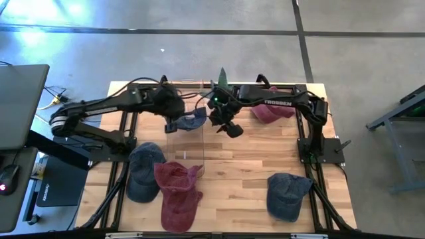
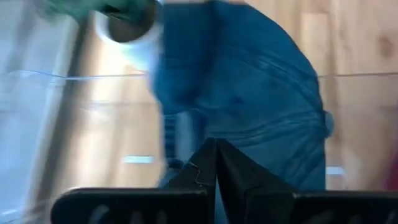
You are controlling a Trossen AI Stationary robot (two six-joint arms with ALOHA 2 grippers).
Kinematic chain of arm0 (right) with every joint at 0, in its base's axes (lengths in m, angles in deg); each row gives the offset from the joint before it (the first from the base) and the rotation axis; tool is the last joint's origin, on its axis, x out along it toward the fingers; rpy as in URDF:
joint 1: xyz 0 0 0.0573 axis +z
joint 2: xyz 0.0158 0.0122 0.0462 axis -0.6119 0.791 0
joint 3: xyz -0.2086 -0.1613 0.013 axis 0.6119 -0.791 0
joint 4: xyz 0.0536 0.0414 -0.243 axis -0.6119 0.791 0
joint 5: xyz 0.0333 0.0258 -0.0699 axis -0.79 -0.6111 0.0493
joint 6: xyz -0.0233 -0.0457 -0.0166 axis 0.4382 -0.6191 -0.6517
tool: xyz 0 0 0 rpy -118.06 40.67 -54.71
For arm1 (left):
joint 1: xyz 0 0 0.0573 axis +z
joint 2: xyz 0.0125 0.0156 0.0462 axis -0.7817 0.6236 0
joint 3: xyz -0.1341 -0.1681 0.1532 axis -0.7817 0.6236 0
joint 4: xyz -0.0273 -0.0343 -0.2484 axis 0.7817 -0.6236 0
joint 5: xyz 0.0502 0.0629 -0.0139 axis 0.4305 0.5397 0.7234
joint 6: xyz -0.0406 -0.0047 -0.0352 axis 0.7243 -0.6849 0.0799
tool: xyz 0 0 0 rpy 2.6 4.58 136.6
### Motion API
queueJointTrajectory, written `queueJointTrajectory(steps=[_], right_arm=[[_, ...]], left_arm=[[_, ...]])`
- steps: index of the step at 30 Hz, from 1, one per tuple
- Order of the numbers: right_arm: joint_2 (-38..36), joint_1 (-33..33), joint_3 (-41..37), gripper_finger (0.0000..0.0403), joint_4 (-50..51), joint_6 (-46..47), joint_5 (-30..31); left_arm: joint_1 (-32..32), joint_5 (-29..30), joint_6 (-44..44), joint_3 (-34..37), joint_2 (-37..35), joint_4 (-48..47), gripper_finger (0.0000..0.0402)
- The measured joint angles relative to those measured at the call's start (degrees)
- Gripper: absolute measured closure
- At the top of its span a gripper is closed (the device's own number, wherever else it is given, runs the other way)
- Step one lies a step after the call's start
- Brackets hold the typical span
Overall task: Pick & Place hat
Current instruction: Put the top blue cap into the top transparent bin
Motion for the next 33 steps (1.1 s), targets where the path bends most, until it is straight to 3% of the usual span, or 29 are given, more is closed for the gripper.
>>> queueJointTrajectory(steps=[4,7,9,19,24,33], right_arm=[[-3.6,0.7,-6.1,0.0258,-4.2,-0.1,0.0],[-7.6,0.9,-11.3,0.0267,-9.0,-0.1,0.4],[-10.7,0.9,-14.9,0.0272,-12.4,0.1,0.5],[-22.0,0.8,-30.5,0.0273,-33.9,1.7,4.7],[-23.7,0.9,-35.0,0.0274,-39.0,3.4,6.8],[-26.3,2.2,-38.8,0.0274,-41.2,5.8,7.6]], left_arm=[[1.9,-10.6,-2.8,0.8,5.9,-3.5,0.0390],[1.6,-25.4,-9.9,0.8,8.6,-6.8,0.0398],[1.6,-28.8,-11.1,0.4,8.9,-7.8,0.0399],[1.7,-13.4,-10.5,-9.1,7.3,-11.4,0.0401],[1.8,-5.0,-6.9,-8.9,8.7,-8.3,0.0401],[1.7,-6.8,-1.3,-7.8,17.9,9.8,0.0401]])
